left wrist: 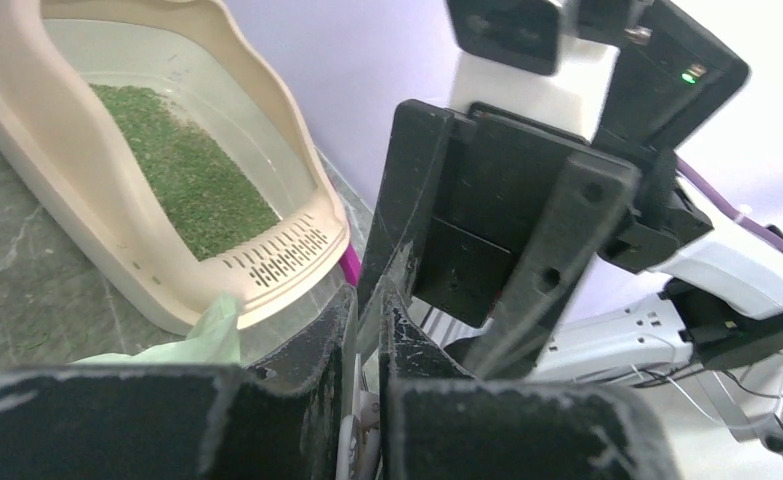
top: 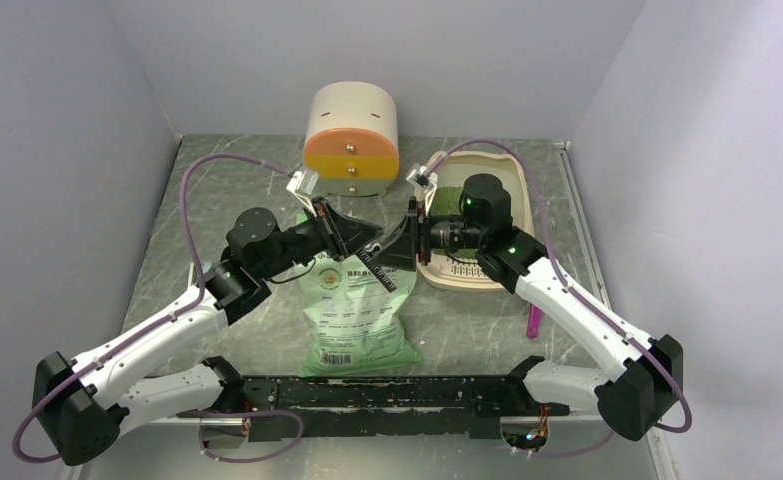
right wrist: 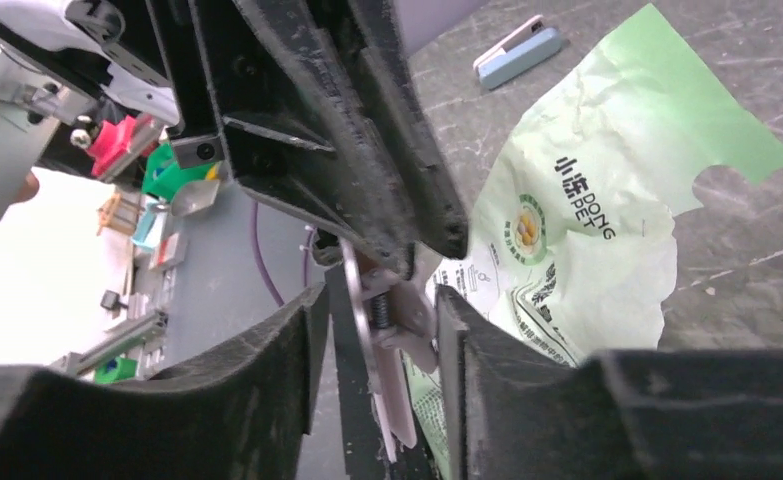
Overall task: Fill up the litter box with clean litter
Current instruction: Pick up the clamp at the center of the board.
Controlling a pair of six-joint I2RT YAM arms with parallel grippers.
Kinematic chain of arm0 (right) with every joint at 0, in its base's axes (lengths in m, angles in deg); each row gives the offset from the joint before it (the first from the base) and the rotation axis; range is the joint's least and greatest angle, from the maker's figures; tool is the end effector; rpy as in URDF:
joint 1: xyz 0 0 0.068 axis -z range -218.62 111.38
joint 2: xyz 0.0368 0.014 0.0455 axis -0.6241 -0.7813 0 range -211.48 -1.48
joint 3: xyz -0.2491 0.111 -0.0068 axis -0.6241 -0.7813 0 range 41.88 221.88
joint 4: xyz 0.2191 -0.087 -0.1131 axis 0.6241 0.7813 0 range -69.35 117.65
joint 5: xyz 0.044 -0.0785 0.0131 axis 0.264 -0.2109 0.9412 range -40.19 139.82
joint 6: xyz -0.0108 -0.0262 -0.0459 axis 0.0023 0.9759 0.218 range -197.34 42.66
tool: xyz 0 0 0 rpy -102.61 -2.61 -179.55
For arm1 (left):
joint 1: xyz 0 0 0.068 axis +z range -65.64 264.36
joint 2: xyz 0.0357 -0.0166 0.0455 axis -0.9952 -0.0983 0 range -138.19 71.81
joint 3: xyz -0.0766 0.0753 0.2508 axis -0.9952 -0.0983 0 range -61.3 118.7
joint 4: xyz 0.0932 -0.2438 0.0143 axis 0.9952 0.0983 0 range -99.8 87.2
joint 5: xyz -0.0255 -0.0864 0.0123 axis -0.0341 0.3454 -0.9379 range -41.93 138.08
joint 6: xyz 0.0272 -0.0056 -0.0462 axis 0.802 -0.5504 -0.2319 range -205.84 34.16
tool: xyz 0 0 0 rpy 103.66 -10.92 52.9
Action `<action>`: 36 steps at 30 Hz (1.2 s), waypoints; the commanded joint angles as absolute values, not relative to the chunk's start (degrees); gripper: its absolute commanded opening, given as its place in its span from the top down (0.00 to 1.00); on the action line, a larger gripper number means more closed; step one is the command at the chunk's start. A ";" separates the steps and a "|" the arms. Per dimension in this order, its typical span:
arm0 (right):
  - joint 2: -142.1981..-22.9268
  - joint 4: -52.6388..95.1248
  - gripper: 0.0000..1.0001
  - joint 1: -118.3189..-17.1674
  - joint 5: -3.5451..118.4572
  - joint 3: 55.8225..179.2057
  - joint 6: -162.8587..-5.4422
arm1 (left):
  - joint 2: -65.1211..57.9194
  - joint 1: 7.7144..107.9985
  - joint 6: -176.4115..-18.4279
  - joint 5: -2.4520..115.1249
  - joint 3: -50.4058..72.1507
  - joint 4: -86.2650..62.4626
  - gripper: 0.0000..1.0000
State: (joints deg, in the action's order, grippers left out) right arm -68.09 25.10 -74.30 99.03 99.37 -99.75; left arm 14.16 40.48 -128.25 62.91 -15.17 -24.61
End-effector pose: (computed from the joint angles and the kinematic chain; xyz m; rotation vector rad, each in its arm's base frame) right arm 0.1965 0.1743 0.3534 -0.8839 1.7754 1.4604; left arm 0.1659 -0.1722 0.3526 0.2518 1.6685 -1.3695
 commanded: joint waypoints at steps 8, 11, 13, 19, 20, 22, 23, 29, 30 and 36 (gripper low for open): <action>-64.32 18.31 0.91 -72.98 105.24 96.54 -103.00 | 16.49 40.10 -125.62 63.27 -13.97 -25.41 0.84; -63.18 18.47 0.97 -72.97 102.30 96.04 -102.78 | 17.06 40.06 -126.00 61.55 -14.12 -24.22 0.45; -62.31 20.66 0.98 -73.07 98.65 96.21 -100.94 | 18.18 40.08 -127.45 57.31 -14.39 -22.21 0.21; -61.37 32.11 1.00 -76.28 78.66 99.53 -92.75 | 19.58 40.09 -131.48 44.77 -11.24 -10.76 0.15; -61.71 34.15 1.00 -78.21 73.31 100.57 -91.13 | 19.28 40.02 -131.91 43.56 -10.56 -10.00 0.17; -62.59 37.32 1.00 -83.23 60.50 102.37 -89.22 | 18.43 39.91 -132.35 42.81 -9.69 -9.89 0.21; -62.91 38.22 1.00 -86.46 53.36 102.96 -88.87 | 17.78 39.84 -132.51 42.65 -9.38 -9.89 0.25; -62.98 37.40 1.00 -94.64 37.37 104.62 -88.18 | 14.64 39.32 -132.52 41.92 -8.24 -7.90 0.38; -62.67 37.00 1.00 -95.63 35.26 104.51 -88.01 | 14.86 39.27 -132.71 41.21 -8.62 -7.94 0.41; -62.43 34.82 1.00 -99.54 30.23 103.79 -87.42 | 14.93 39.18 -133.12 40.64 -9.95 -9.32 0.48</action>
State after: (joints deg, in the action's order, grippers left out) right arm -63.17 36.92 -97.64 38.29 102.85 -88.65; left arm 14.81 39.60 -132.71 41.77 -9.70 -8.15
